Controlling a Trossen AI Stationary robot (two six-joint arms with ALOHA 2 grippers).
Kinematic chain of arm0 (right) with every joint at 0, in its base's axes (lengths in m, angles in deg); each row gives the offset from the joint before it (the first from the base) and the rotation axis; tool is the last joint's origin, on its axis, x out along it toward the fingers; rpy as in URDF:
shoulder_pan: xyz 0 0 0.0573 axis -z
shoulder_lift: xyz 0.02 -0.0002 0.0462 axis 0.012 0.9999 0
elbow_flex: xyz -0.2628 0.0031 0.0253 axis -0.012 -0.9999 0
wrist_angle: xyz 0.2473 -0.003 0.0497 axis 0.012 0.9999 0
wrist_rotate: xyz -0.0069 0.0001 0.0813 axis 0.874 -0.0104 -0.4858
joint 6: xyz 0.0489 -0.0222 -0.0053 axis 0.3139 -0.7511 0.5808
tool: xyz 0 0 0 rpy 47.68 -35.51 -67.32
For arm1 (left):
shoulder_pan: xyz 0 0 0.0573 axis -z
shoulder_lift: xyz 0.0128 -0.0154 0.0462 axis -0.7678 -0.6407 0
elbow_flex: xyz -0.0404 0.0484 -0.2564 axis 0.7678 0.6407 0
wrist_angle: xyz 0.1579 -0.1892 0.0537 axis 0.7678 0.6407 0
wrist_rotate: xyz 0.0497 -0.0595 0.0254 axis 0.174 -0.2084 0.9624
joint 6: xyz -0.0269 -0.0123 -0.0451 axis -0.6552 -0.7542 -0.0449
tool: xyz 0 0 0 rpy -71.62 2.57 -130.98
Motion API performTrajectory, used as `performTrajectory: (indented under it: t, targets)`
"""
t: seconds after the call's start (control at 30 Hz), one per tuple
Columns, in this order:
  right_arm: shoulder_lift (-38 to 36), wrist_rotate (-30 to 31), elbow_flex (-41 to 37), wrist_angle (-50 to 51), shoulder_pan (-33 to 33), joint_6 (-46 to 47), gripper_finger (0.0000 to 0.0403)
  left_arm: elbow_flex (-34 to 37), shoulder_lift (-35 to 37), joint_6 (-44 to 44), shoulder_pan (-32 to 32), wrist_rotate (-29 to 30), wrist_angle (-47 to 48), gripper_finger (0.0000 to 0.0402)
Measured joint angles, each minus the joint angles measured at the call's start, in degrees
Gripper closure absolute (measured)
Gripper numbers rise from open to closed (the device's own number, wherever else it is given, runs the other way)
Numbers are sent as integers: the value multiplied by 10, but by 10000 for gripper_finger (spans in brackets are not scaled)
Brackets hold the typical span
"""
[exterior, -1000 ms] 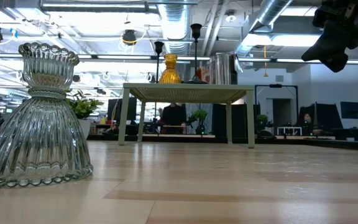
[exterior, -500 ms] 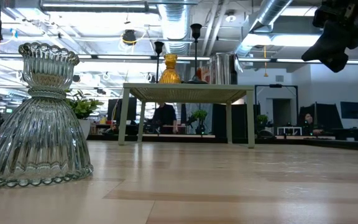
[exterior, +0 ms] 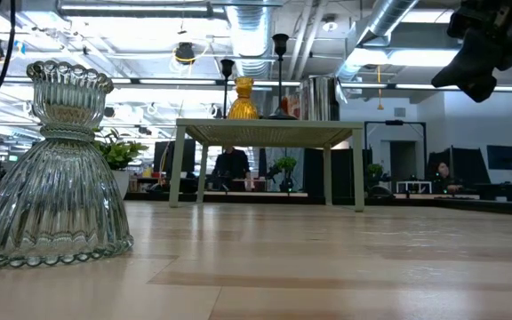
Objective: Pick & Place candle stick holders
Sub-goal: Put the green glass candle holder on the shelf
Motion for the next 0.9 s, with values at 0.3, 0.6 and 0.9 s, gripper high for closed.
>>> performTrajectory:
  t: [0.3, 0.6, 0.9]
  targets:
    - [0, -1, 0, 0, 0, -4, 403, 140, 23, -51, 25, -29, 7, 332]
    - [0, -2, 0, 8, 0, 4, 403, 381, 146, -122, 42, -22, -162, 396]
    - [0, -2, 0, 7, 0, 39, 403, 623, 315, -229, 73, 14, -353, 388]
